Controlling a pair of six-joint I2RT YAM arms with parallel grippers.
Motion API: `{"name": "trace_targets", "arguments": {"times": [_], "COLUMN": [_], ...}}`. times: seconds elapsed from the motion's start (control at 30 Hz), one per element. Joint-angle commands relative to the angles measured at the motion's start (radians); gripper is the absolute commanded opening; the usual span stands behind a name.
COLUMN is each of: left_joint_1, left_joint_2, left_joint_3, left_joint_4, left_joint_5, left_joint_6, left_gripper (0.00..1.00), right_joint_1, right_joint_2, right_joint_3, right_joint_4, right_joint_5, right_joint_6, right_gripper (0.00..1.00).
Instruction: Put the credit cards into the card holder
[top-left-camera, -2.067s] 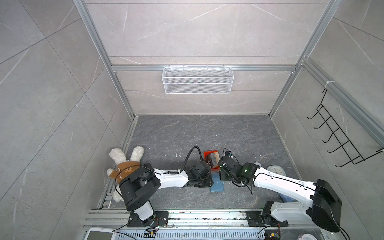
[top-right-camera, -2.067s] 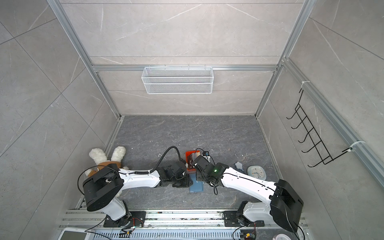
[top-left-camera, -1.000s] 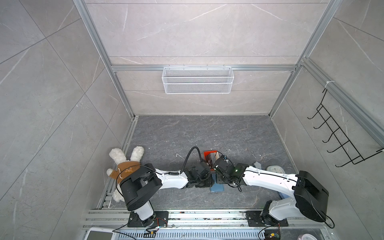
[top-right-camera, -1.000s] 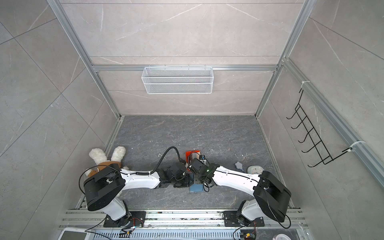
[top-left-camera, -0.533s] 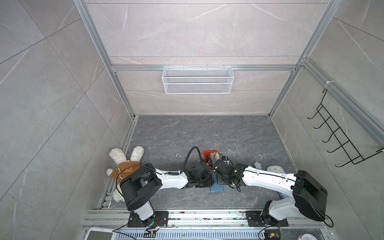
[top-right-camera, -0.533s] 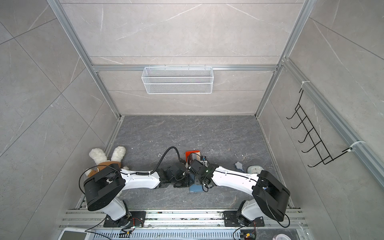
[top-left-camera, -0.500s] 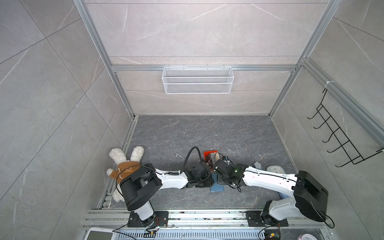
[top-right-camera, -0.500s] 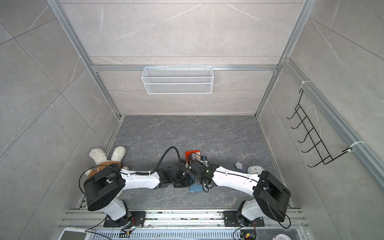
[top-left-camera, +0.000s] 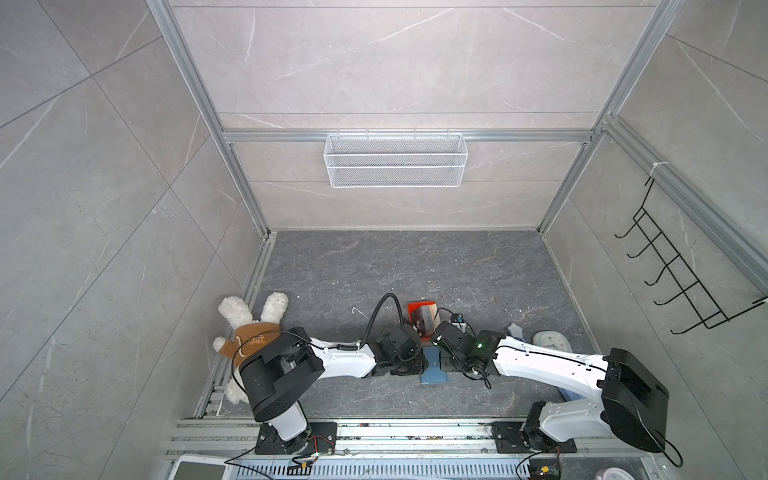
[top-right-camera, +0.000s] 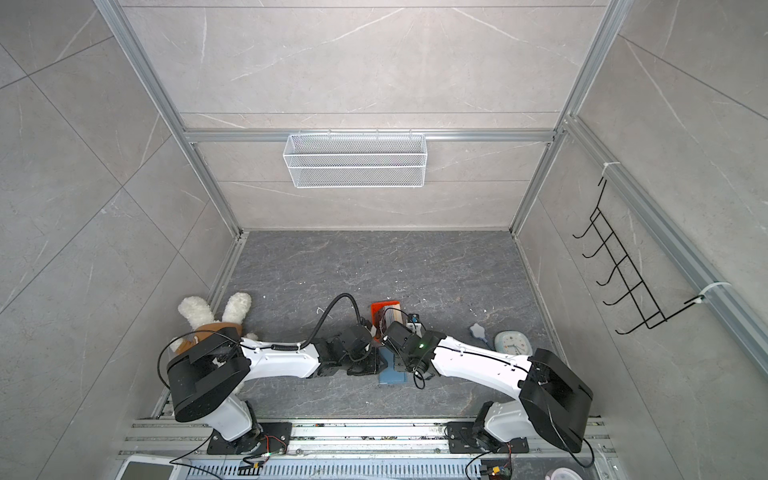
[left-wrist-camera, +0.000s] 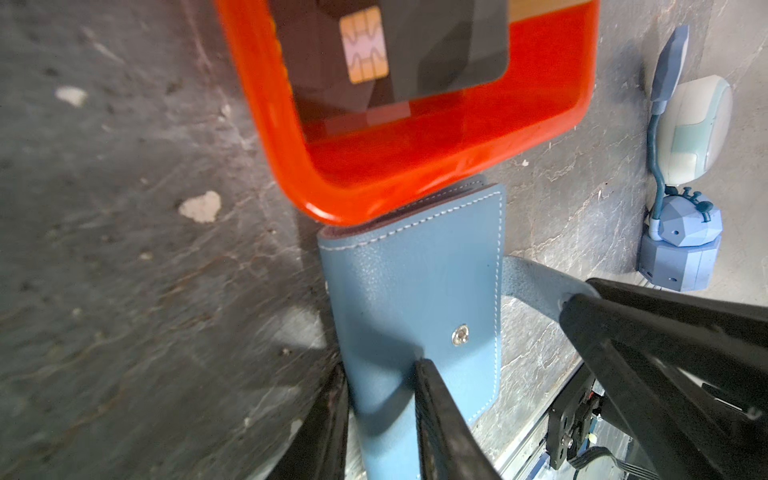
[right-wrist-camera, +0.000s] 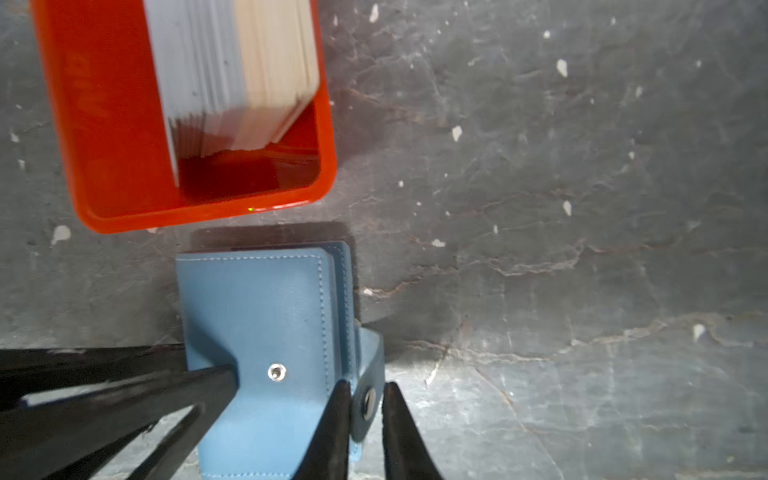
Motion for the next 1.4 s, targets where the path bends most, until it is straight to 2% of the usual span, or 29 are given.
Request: {"name": "trace_targets", "arguments": {"times": [0.0,0.17,0.6,1.37], "left_joint_1": [-0.005,-0.005,-0.007,-0.016], "left_joint_2": [-0.028,-0.033,-0.026,-0.024], "left_joint_3": [-0.024,-0.026,-0.024,-0.020], "left_joint_4": [-0.018,-0.023,-0.020,-0.013], "left_joint_5": [-0.012,-0.017,-0.016,-0.019], "left_joint_6": [0.017,0.022,0.027,0.032], "left_gripper": [0.29,0.29,0.29,0.29], "right_joint_1": [0.006,0.006,0.006,0.002], "right_joint_2": [-0.022,-0.029,-0.047,-0.020], "right_joint_3": [-0.013,-0.010,-0.003,0.027], "right_joint_4": [-0.027,-0.032,-0.036,-0.029], "right_joint_5": [0.015,0.016,0.022,0.044], "right_joint_6": [0.021,0.021,0.021,-0.001], "right_gripper": [0.17,0.13,0.19,0.16]}}
